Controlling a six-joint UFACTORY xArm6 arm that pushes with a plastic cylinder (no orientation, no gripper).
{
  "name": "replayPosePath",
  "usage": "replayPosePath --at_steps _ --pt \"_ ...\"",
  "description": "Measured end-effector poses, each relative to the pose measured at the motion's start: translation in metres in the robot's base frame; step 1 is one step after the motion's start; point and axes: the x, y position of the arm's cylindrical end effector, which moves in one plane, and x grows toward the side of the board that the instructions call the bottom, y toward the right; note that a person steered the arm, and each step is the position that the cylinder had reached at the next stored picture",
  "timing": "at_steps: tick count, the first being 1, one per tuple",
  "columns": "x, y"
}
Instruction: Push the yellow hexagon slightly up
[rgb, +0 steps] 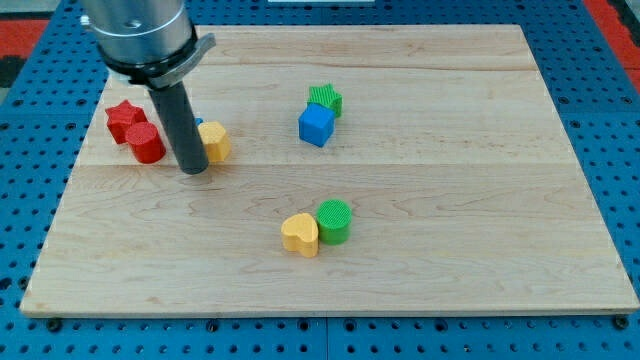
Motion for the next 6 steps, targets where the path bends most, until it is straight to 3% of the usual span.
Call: replayPosePath --at_steps 2,4,6 --pt "-0.014 0.007" --pt "0.001 -0.022" --pt "-0.035 -0.041"
